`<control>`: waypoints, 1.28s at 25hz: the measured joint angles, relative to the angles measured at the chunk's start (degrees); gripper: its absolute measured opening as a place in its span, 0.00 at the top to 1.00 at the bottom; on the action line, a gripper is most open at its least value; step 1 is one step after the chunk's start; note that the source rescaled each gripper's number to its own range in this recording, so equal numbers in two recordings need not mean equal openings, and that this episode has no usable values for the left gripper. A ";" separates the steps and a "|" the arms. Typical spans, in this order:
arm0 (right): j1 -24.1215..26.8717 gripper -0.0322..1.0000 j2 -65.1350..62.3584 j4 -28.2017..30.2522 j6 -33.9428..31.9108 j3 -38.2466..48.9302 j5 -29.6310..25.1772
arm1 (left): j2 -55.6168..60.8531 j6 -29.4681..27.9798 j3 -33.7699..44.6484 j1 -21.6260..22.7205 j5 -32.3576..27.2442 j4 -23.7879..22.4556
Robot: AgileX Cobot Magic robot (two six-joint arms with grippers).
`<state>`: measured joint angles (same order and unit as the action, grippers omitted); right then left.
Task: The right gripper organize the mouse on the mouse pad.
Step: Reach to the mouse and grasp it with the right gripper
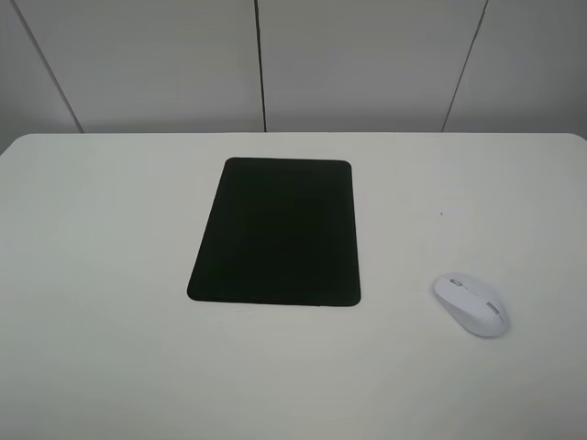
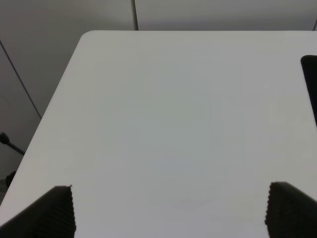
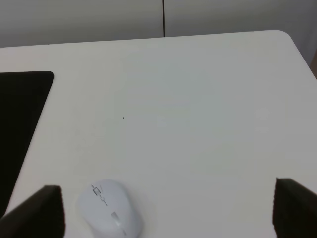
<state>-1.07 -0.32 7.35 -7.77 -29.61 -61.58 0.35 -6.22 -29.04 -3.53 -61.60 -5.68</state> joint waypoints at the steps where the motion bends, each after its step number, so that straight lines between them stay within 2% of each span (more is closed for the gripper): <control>1: 0.00 0.00 0.00 0.00 0.00 0.00 0.00 | 0.00 0.00 0.00 0.00 0.00 0.00; 32: 0.00 0.00 0.00 0.05 0.00 0.00 0.00 | 0.00 0.00 0.00 0.00 0.00 0.00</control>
<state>-1.07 -0.32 7.40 -7.77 -29.61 -61.58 0.35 -6.22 -29.04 -3.53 -61.60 -5.68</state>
